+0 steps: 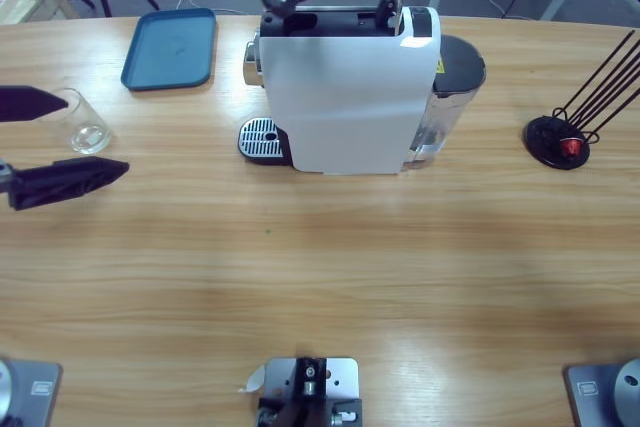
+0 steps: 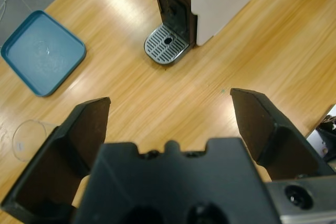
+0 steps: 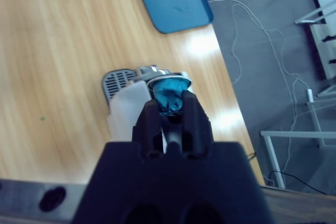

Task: Pour coffee

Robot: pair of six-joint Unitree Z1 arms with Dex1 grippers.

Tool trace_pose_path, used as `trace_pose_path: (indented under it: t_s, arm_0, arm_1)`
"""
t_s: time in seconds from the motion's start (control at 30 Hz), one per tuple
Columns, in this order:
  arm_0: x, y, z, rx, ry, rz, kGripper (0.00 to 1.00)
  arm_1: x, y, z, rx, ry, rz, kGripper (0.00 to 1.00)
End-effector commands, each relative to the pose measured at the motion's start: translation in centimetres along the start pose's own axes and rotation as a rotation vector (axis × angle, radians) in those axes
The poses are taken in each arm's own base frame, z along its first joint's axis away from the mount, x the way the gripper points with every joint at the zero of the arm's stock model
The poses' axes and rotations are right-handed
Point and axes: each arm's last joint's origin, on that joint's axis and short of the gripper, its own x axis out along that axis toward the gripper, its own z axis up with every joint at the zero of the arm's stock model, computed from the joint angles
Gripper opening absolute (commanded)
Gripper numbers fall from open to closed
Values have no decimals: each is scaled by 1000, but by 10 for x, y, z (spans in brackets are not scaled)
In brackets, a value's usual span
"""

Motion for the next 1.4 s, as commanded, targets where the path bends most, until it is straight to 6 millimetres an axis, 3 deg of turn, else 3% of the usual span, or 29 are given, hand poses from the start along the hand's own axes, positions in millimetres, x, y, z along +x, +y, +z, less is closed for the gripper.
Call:
trace_pose_path:
  t_s: [0.03,0.7,0.73,0.77,0.83,0.87,0.93,1.07,1.1,1.2,1.3,1.4]
  arm_0:
    - [11,-3,-6,-10,33,12,1000]
    - [11,-3,-8,-24,39,14,1000]
    - [11,-3,-8,-25,38,14,1000]
    - [11,-3,-8,-25,39,14,1000]
    - [11,-3,-8,-26,41,13,1000]
    - [12,-3,-9,-30,42,13,1000]
    - [12,-3,-8,-37,42,13,1000]
    - [8,-2,-6,-42,23,13,1000]
    - [7,-2,-7,-43,19,13,1000]
    - [5,-1,-9,-46,17,12,1000]
    - [3,-1,-10,-61,11,4,1000]
    - [-2,-1,-10,-68,-3,-12,1000]
  arm_1:
    - [39,3,-19,-17,67,48,0]
    - [65,0,-36,2,143,66,0]
    - [64,0,-36,3,147,62,76]
    - [62,0,-36,12,149,57,406]
    - [55,-3,-35,30,148,30,822]
    - [51,-5,-33,30,139,13,950]
    - [38,-10,-24,33,101,-15,1000]
    - [-5,-14,19,20,-49,-54,957]
    - [-14,-10,29,19,-86,-40,803]
    - [-37,11,44,214,-118,43,45]
    - [-57,28,35,384,-75,76,0]
    - [-68,45,-5,647,0,-13,0]
